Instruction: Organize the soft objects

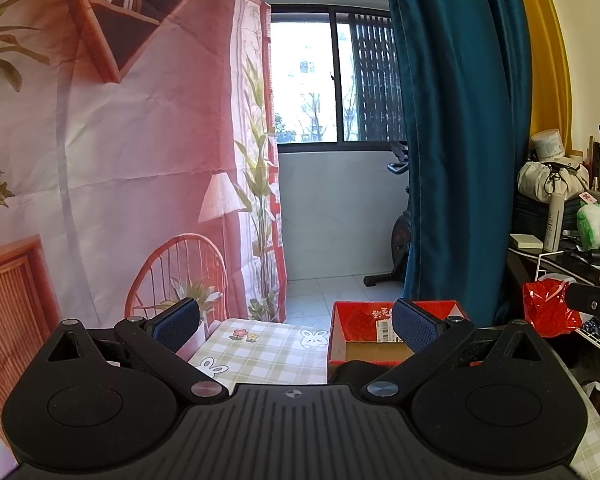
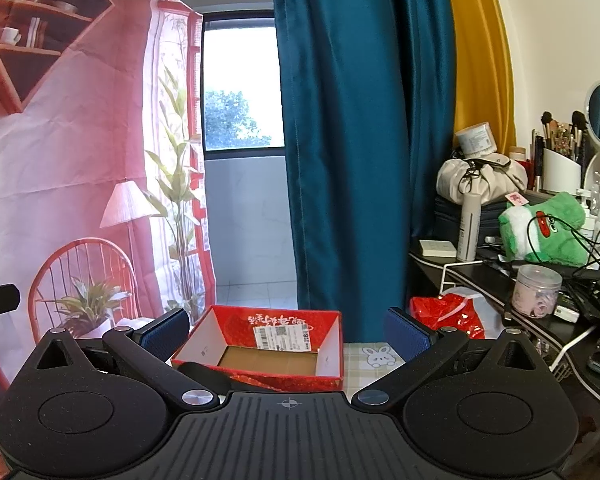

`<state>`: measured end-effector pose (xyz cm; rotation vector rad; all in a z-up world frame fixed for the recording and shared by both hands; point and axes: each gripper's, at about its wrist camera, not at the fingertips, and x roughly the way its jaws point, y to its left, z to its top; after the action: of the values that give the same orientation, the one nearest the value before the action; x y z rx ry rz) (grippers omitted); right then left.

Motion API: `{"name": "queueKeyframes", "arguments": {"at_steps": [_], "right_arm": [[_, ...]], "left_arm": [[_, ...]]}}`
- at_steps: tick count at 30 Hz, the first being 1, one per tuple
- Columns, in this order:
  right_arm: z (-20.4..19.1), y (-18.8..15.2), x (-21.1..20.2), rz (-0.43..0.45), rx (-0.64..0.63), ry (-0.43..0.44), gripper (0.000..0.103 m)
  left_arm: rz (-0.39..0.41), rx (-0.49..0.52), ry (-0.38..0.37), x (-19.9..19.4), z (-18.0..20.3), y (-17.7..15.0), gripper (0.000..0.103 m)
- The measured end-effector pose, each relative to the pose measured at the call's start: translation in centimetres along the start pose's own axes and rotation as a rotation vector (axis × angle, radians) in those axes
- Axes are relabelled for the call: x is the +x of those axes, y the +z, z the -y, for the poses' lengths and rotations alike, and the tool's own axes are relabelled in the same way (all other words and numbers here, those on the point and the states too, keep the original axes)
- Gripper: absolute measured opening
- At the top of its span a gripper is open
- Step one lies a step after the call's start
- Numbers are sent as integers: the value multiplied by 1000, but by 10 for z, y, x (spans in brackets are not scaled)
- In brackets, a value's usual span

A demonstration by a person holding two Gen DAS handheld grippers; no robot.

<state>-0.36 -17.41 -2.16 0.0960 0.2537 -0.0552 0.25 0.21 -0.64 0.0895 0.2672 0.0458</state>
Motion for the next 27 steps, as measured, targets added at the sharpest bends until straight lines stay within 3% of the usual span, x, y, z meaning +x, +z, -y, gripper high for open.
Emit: {"name": "queueKeyframes", "arguments": {"at_steps": [27], "right_arm": [[2, -2, 0, -2, 1, -3, 103]], "left_arm": [[-15, 0, -9, 2, -1, -1, 103]]}}
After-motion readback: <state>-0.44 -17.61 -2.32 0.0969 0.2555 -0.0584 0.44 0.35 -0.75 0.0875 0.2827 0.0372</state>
